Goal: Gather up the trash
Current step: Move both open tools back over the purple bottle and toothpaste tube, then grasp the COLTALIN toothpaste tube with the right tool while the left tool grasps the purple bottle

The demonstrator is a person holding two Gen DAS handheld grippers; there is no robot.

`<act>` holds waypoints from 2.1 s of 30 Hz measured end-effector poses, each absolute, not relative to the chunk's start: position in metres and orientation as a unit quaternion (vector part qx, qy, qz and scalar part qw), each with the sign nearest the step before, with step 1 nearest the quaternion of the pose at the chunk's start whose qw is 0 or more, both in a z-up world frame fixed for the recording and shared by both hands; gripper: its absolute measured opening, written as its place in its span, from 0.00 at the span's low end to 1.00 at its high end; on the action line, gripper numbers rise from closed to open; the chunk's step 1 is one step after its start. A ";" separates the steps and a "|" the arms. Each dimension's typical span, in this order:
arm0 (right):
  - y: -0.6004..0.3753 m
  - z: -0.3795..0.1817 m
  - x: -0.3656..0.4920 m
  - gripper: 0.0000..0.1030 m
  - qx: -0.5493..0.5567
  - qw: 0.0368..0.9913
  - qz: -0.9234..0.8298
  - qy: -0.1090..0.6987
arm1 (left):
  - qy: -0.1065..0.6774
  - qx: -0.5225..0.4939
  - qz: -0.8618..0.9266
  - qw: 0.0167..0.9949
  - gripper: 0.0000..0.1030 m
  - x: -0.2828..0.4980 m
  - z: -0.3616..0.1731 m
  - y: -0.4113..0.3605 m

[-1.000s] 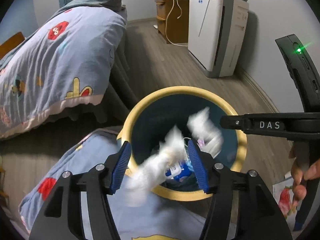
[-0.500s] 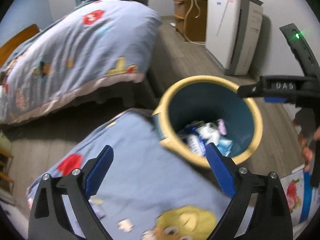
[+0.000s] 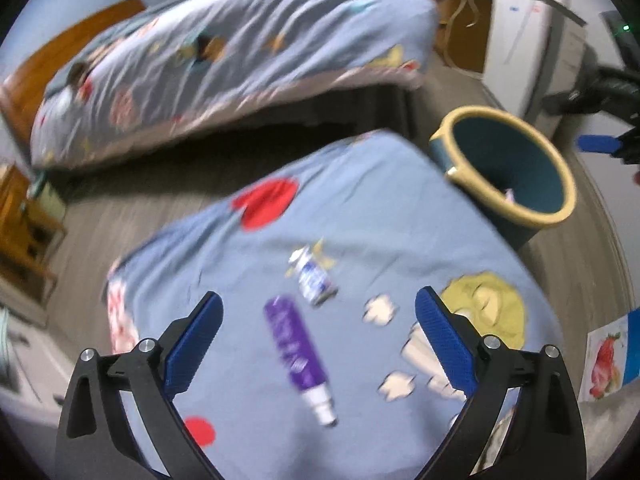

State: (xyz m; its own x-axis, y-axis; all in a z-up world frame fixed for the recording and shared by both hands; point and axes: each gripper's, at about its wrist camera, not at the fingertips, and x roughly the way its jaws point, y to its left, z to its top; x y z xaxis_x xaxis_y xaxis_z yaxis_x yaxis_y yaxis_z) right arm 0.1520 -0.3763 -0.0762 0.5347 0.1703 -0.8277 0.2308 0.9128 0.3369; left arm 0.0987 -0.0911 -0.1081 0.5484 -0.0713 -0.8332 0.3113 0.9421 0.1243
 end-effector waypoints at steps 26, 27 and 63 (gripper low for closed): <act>-0.218 -0.135 0.203 0.94 0.049 0.833 0.046 0.549 | 0.549 0.101 -0.129 0.820 0.36 0.115 -0.205 -0.039; -0.210 -0.140 0.206 0.93 0.049 0.830 0.051 0.553 | 0.548 0.098 -0.127 0.821 0.36 0.115 -0.204 -0.035; -0.138 -0.184 0.215 0.29 0.037 0.797 0.103 0.594 | 0.529 0.045 -0.105 0.841 0.34 0.116 -0.178 0.027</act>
